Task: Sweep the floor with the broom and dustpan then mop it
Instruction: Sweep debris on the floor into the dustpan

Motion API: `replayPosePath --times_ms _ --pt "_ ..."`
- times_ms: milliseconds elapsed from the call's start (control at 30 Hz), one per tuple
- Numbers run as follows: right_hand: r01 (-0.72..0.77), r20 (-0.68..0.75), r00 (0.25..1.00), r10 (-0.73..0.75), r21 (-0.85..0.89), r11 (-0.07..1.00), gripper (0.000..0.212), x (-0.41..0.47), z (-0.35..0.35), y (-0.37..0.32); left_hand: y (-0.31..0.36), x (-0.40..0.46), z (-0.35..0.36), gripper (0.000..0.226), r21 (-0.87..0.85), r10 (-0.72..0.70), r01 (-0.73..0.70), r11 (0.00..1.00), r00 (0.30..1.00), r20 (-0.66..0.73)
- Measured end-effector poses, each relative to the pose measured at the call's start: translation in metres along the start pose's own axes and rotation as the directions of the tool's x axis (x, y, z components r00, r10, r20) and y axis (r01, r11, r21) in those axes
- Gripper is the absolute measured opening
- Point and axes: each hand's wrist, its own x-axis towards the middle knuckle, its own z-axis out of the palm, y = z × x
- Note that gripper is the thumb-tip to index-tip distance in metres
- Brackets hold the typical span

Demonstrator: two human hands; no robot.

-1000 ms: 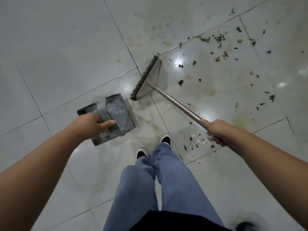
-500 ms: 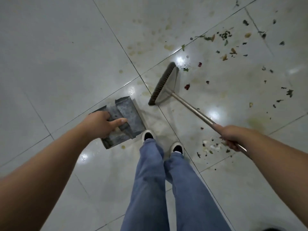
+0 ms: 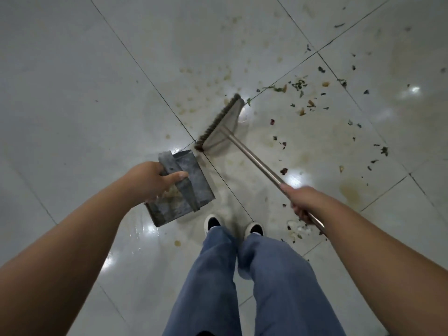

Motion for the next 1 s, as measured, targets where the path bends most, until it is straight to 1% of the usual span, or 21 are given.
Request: replayPosePath --times_ms 100,200,267,333,400,533,600,700,800,833,900,1000 --pt "0.097 0.073 0.992 -0.102 0.073 0.993 0.051 0.013 0.005 -0.072 0.0 0.009 -0.011 0.051 0.022 -0.026 0.026 0.999 1.0 0.007" --pt "0.115 0.115 0.986 -0.119 0.046 0.992 0.051 0.032 -0.002 -0.127 0.001 0.028 -0.018 0.052 -0.016 -0.086 0.087 0.996 0.996 0.037" --pt "0.144 0.085 0.986 -0.142 -0.009 0.99 0.053 0.052 -0.013 -0.148 0.005 0.04 -0.022 0.051 -0.047 -0.12 0.123 0.991 0.992 0.049" --pt "0.152 0.08 0.986 -0.145 -0.089 0.984 0.059 0.072 -0.034 -0.148 0.016 0.056 -0.026 0.052 -0.049 -0.113 0.115 0.992 0.993 0.04" --pt "0.073 0.111 0.992 -0.061 -0.108 0.991 0.059 0.085 -0.06 -0.124 0.031 0.072 -0.034 0.053 -0.01 -0.086 0.086 0.996 0.996 0.021" --pt "-0.189 0.116 0.976 0.186 0.019 0.982 0.057 0.084 -0.104 -0.039 0.061 0.092 -0.055 0.052 0.061 -0.051 0.048 0.997 0.998 0.047" --pt "-0.261 0.106 0.962 0.253 0.068 0.963 0.057 0.072 -0.118 -0.005 0.074 0.097 -0.065 0.05 0.099 -0.047 0.039 0.994 0.996 0.074" --pt "-0.252 0.029 0.968 0.25 0.056 0.966 0.059 0.054 -0.131 0.015 0.09 0.102 -0.08 0.051 0.151 -0.037 0.022 0.988 0.995 0.096" --pt "-0.242 0.019 0.97 0.241 0.094 0.966 0.06 0.039 -0.131 0.006 0.099 0.107 -0.097 0.053 0.17 -0.033 0.022 0.985 0.998 0.06" --pt "-0.239 0.028 0.971 0.237 0.099 0.966 0.06 0.035 -0.129 -0.004 0.101 0.109 -0.104 0.053 0.173 -0.029 0.02 0.985 0.998 0.047" --pt "-0.187 0.017 0.982 0.186 0.064 0.98 0.062 0.033 -0.123 -0.035 0.102 0.115 -0.116 0.053 0.179 -0.017 0.011 0.984 0.999 0.031" --pt "-0.029 -0.006 1.0 0.029 0.024 0.999 0.06 0.041 -0.113 -0.109 0.094 0.124 -0.134 0.053 0.195 -0.008 0.004 0.981 1.0 0.023"
